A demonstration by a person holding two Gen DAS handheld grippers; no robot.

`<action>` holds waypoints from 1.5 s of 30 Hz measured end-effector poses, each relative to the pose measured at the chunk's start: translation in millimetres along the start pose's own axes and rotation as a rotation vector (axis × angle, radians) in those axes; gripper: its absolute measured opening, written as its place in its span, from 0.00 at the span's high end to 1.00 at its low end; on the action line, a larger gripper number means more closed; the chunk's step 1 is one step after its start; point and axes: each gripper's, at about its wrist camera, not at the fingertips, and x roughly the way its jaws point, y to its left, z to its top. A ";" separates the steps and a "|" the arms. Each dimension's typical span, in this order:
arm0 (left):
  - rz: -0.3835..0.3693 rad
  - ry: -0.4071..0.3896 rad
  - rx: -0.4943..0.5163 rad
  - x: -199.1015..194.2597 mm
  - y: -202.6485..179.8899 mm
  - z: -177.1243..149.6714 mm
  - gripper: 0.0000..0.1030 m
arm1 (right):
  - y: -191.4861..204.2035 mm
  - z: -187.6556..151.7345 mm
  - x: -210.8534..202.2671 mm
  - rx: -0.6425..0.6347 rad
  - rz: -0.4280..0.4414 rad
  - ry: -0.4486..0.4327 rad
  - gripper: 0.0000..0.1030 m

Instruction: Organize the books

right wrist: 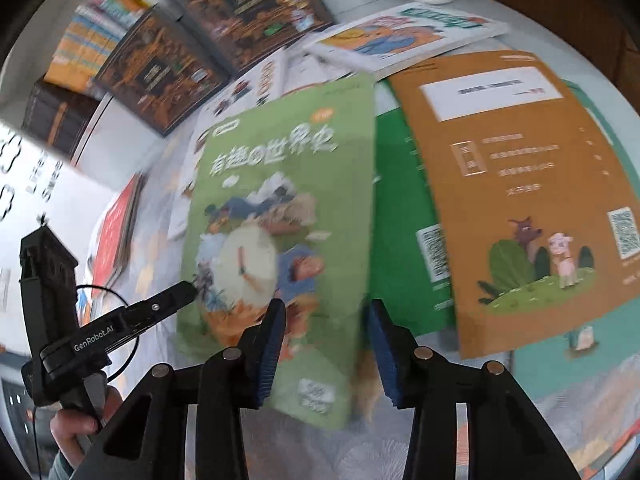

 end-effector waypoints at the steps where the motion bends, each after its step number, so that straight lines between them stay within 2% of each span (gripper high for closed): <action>1: 0.000 -0.001 -0.007 -3.9 0.4 -8.1 0.73 | 3.9 -2.6 -0.1 -0.036 -0.017 0.007 0.59; 4: -0.013 0.006 -0.037 -15.3 4.0 -33.0 0.73 | 6.5 -8.8 -0.9 -0.081 -0.010 0.037 0.59; 10: -0.038 0.013 -0.148 -40.5 21.6 -94.5 0.73 | 9.8 -38.5 1.5 -0.142 0.078 0.138 0.59; 13: -0.018 -0.002 -0.181 -49.8 24.7 -116.0 0.73 | 11.7 -47.9 1.4 -0.163 0.105 0.178 0.59; 17: 0.007 0.000 -0.190 -53.0 20.2 -135.6 0.73 | 3.3 -57.2 -4.1 -0.183 0.116 0.226 0.59; 21: 0.039 -0.029 -0.190 -49.6 13.7 -139.3 0.71 | 1.6 -67.3 -8.1 -0.233 0.119 0.238 0.59; 28: -0.006 -0.086 -0.220 -52.5 17.4 -145.8 0.71 | 22.4 -84.6 -7.5 -0.424 0.052 0.190 0.59; 31: -0.096 -0.120 -0.250 -62.5 20.4 -151.1 0.71 | 20.0 -83.9 -7.7 -0.424 0.061 0.189 0.59; 36: -0.345 -0.203 -0.370 -81.6 28.9 -158.2 0.71 | 8.1 -78.3 -7.3 -0.345 0.124 0.207 0.58; 39: -0.464 -0.230 -0.362 -91.9 18.4 -156.4 0.71 | 0.1 -74.4 -7.6 -0.288 0.165 0.222 0.57; 40: -0.460 -0.232 -0.348 -92.7 14.3 -154.8 0.71 | -4.2 -72.5 -7.2 -0.266 0.181 0.229 0.57; 42: -0.391 -0.231 -0.324 -90.7 7.4 -150.7 0.71 | -13.6 -68.5 -5.8 -0.208 0.220 0.243 0.57; 45: -0.255 -0.216 -0.302 -76.7 3.4 -144.3 0.71 | -15.6 -69.1 -6.3 -0.208 0.220 0.243 0.58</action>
